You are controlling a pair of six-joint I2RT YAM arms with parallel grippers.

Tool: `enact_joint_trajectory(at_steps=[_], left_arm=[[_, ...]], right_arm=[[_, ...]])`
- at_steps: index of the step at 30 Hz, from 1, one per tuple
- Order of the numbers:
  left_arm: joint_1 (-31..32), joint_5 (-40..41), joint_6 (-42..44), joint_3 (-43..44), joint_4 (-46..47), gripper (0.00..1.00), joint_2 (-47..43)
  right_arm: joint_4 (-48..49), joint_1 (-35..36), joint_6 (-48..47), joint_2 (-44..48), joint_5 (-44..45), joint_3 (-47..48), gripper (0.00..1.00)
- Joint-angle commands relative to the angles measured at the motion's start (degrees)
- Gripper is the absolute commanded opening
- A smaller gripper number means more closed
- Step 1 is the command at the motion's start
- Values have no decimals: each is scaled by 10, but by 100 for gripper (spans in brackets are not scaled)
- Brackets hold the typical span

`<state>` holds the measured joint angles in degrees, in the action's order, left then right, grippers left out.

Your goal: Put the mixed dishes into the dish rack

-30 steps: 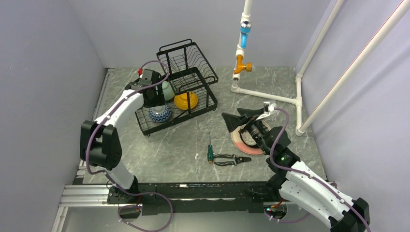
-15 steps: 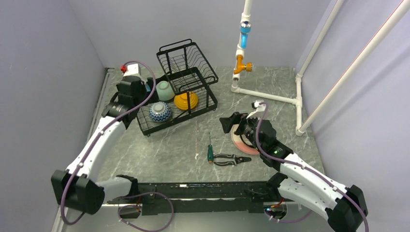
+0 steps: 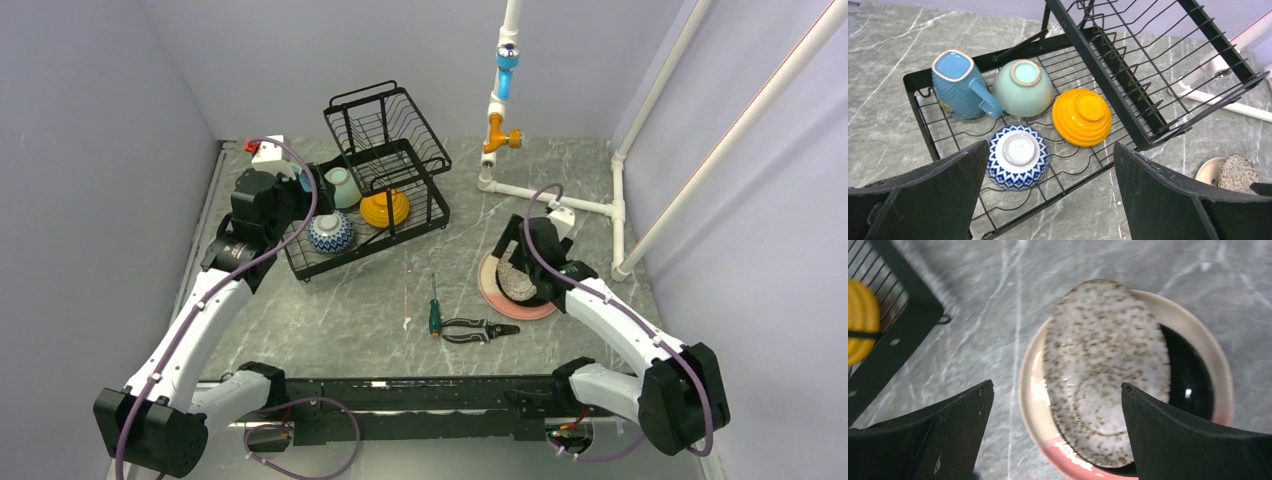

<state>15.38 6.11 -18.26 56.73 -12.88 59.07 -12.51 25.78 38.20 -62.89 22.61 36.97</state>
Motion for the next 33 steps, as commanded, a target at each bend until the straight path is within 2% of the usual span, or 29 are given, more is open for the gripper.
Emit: enact_joint_trajectory(at_steps=[1,6,10,12,15,26,30,33], left_arm=[[6,-27,16,1,43,99,-12],[8,-38,19,-1,50,99,-15],[8,-46,18,4,42,99,-20],[9,-45,17,-4,54,99,-25],[9,-49,17,-3,52,99,-26],[10,-43,21,2,46,99,-18],[10,-37,22,0,47,99,-24],[10,-35,22,1,46,99,-25]], right_arm=[[-29,-61,48,9,-6,1,100],[-16,-153,62,44,-84,-41,97],[2,-186,64,81,-108,-72,92],[7,-201,59,89,-126,-78,81],[23,-209,56,91,-135,-91,70],[56,-255,70,69,-176,-126,60],[93,-277,73,70,-196,-148,51],[101,-279,76,68,-193,-163,48]])
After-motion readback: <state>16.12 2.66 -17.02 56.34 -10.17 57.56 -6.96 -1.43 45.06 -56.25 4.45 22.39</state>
